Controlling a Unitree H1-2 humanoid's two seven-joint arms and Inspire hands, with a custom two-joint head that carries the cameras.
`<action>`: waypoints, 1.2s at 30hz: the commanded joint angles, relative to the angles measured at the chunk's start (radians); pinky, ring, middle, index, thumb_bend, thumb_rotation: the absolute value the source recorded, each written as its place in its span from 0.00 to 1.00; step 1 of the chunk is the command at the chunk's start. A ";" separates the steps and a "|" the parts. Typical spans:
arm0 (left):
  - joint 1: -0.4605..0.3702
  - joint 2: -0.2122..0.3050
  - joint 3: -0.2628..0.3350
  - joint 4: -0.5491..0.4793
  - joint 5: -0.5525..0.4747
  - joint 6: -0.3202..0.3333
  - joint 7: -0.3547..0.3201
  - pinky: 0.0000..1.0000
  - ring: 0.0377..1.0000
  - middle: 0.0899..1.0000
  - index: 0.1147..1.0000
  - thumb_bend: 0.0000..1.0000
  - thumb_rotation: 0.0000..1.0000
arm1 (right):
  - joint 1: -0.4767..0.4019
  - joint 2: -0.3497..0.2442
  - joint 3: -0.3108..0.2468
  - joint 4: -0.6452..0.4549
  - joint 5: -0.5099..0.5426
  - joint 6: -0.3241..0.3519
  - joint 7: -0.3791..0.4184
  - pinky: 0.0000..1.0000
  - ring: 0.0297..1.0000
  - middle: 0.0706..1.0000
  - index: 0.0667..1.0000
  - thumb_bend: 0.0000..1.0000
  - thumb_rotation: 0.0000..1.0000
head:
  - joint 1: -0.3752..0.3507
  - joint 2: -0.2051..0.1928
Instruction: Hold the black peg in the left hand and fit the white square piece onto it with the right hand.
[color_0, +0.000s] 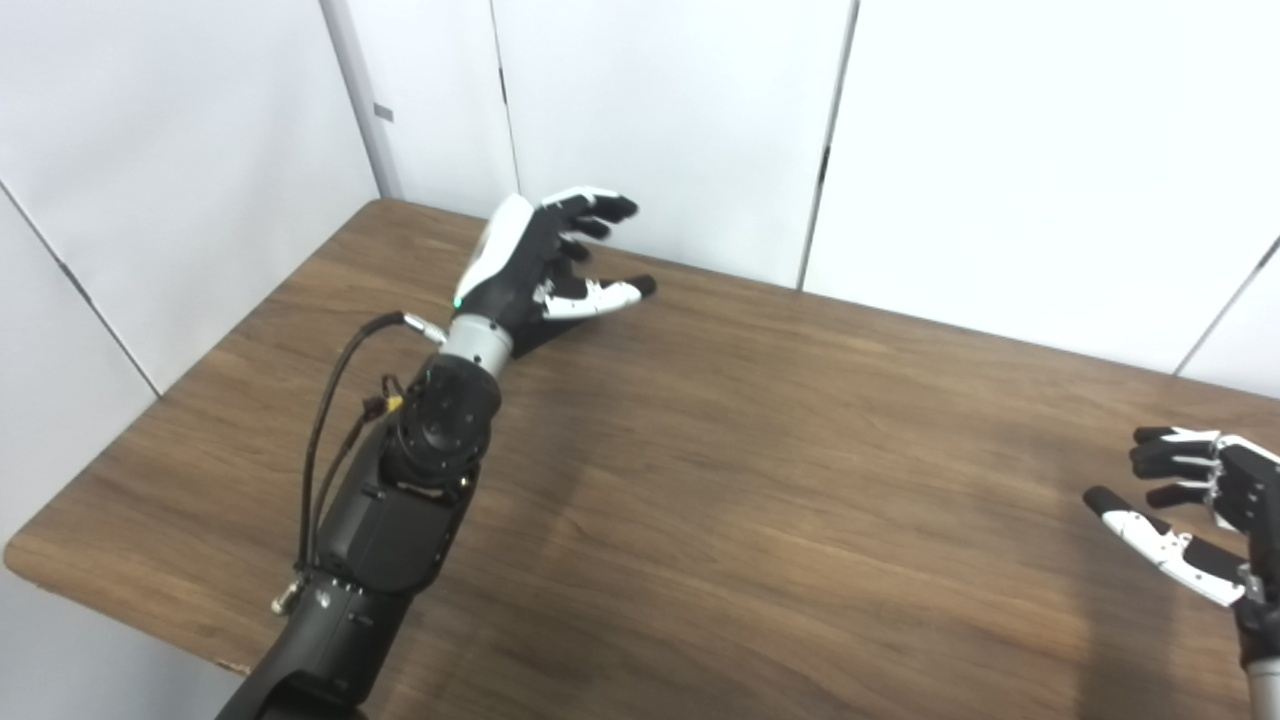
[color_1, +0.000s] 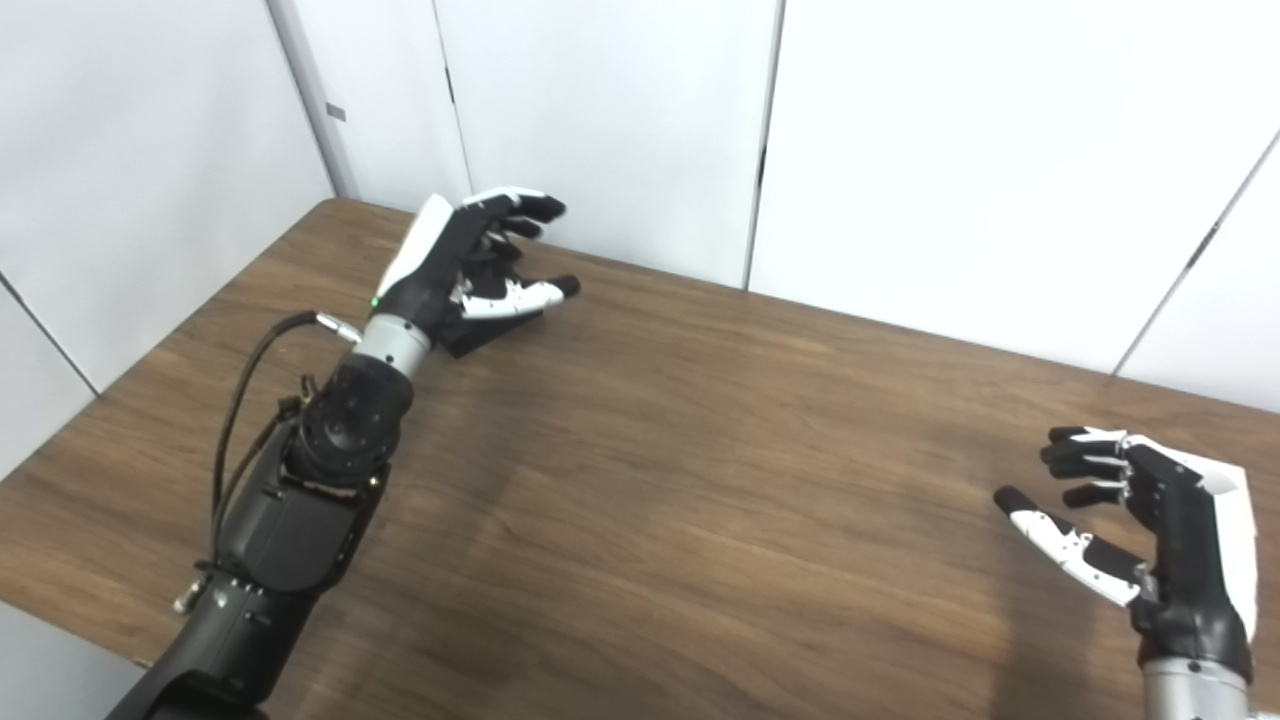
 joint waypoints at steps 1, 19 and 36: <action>-0.063 0.031 0.006 -0.028 0.057 0.014 0.038 0.66 0.75 0.75 0.68 0.77 0.14 | -0.022 0.000 -0.002 -0.030 0.002 -0.009 -0.002 0.47 0.56 0.63 0.46 0.50 0.11 | -0.005 -0.004; -0.122 0.111 -0.023 0.091 0.292 0.065 0.111 0.75 0.92 0.88 0.73 0.83 0.27 | -0.020 0.001 -0.002 -0.045 0.005 0.004 0.003 0.47 0.57 0.63 0.46 0.50 0.11 | -0.006 0.000; -0.175 0.168 -0.063 0.194 0.520 0.189 -0.120 0.94 1.00 0.98 0.83 1.00 0.48 | -0.020 0.001 -0.005 -0.048 -0.003 0.008 -0.001 0.46 0.56 0.63 0.46 0.50 0.11 | -0.006 0.007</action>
